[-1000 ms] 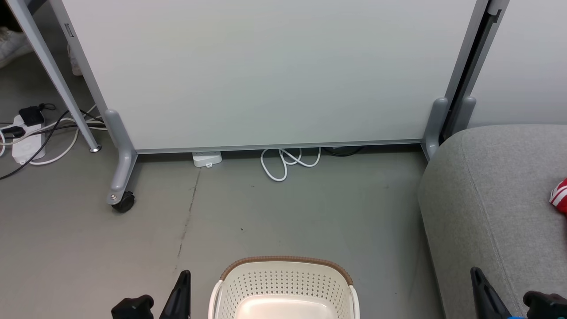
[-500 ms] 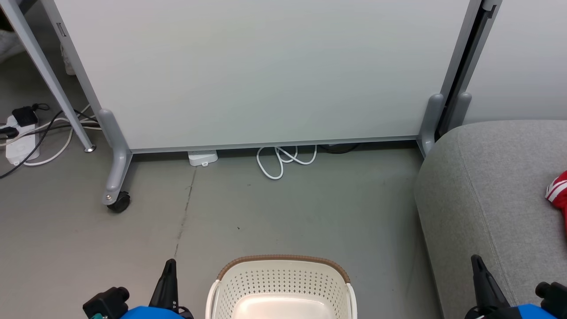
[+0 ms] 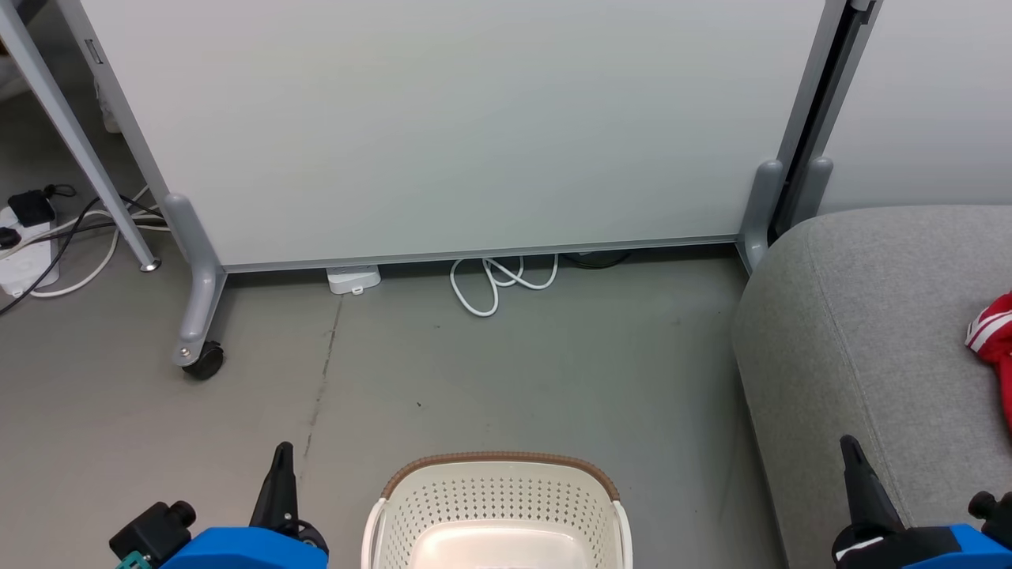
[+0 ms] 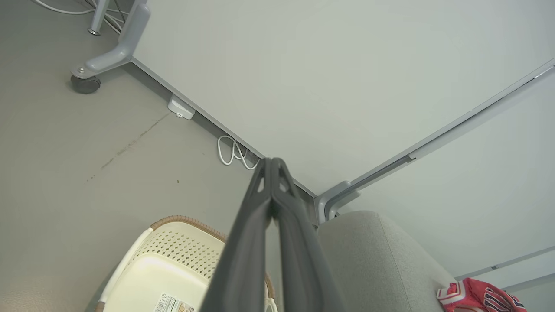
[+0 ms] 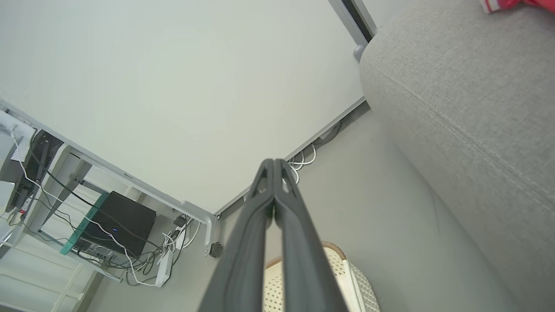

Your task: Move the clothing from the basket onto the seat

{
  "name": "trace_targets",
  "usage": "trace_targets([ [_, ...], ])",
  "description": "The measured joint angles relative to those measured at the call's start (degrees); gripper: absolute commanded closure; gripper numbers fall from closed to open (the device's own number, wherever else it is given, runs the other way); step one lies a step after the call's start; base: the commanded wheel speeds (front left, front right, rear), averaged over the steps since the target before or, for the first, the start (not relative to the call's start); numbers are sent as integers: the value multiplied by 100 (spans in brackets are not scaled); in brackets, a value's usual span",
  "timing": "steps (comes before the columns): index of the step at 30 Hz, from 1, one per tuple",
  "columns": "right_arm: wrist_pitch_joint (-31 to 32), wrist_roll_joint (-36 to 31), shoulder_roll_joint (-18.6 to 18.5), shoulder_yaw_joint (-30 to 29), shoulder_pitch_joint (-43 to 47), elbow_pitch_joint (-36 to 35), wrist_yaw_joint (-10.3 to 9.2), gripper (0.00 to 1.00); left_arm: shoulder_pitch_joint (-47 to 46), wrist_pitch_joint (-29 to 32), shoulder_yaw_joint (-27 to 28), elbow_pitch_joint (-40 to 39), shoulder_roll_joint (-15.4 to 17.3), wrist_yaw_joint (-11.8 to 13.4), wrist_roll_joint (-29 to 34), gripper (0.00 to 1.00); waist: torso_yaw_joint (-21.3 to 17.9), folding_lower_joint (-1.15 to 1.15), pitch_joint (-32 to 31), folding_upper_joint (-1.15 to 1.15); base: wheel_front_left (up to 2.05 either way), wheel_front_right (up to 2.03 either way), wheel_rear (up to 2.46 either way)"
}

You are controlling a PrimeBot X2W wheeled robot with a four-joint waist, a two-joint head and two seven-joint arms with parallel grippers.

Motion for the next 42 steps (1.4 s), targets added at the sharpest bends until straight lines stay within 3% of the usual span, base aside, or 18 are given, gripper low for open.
trace_targets([
  [14, 190, 1196, -7, 22, -214, 22, 0, 100, -112, 270, 214, -218, 11, 0, -1102, 100, -85, 0, 46, 0, 0, 0, 0],
  [42, 482, 2945, -21, 53, -495, 47, -1, 100, -260, 704, 549, -527, 16, 0, -2713, 100, -239, -1, 129, 0, 0, 0, 0],
])
